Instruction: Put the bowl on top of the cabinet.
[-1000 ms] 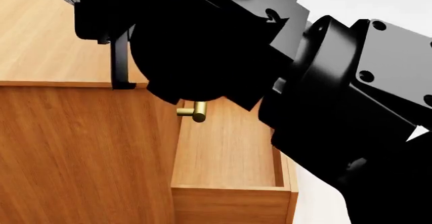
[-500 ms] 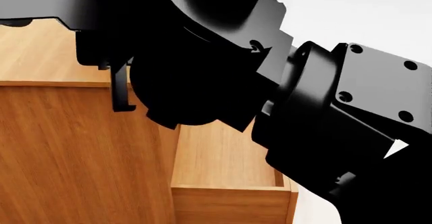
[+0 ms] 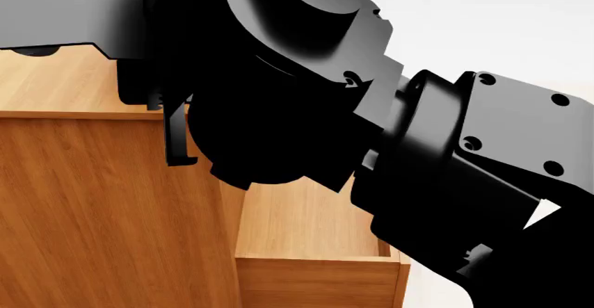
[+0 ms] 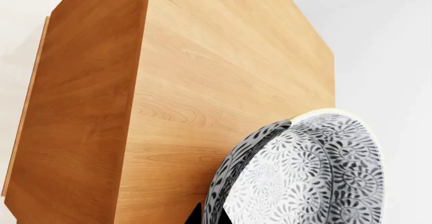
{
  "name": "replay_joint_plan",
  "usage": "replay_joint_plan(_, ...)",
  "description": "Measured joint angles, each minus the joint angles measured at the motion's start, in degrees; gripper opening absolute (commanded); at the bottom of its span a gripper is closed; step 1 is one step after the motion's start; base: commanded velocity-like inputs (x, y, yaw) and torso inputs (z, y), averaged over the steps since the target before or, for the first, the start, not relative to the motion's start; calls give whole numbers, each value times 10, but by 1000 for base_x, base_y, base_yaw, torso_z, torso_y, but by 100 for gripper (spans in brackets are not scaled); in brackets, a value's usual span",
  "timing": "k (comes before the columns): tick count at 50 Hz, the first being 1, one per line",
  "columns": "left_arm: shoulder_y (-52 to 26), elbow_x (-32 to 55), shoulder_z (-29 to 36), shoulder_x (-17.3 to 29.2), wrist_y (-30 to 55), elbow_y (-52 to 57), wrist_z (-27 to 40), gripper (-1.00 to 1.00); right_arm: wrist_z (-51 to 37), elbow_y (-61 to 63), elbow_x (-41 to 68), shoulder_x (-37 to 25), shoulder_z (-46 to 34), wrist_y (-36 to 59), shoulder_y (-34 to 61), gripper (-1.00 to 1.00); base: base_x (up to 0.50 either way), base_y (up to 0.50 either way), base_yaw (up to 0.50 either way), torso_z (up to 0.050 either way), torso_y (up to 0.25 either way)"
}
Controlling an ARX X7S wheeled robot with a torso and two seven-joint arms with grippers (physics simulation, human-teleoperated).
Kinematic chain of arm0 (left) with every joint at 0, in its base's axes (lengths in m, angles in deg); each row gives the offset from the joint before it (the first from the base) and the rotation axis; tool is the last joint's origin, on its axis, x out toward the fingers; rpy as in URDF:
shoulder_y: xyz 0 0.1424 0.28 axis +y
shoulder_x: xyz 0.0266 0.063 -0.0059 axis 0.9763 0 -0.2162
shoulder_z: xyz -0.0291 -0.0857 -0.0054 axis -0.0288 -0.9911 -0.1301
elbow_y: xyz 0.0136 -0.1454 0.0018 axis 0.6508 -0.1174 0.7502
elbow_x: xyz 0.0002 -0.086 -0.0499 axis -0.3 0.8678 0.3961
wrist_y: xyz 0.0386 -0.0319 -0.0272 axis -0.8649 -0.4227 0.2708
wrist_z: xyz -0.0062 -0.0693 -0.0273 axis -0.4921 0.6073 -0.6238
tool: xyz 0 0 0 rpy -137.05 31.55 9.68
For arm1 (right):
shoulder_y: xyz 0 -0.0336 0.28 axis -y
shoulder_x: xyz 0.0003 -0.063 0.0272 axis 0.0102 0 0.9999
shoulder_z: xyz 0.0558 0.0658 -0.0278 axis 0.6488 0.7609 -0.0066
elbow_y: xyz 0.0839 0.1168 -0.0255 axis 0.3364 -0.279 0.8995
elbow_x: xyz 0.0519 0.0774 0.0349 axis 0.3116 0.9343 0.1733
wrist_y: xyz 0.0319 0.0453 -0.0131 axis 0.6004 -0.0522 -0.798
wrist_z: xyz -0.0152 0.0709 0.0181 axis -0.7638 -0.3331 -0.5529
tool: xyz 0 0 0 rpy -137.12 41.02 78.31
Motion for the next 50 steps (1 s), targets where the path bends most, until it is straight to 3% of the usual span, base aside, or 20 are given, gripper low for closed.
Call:
replay_joint_plan(15, 0, -1, 2, 0, -2, -2, -1, 100, -6, 5, 0, -3, -2, -2, -2, -100, 0, 0, 0, 0, 0)
replay_joint_plan(16, 0, -1, 2, 0, -2, -2, -1, 100, -6, 5, 0, -3, -2, -1, -2, 100, 0, 0, 0, 0, 0)
replay_joint_plan(50, 0, -4, 9, 1, -6, -3, -2, 100, -43, 78, -26, -52, 12, -8, -19, 100, 0, 0, 0, 0, 0)
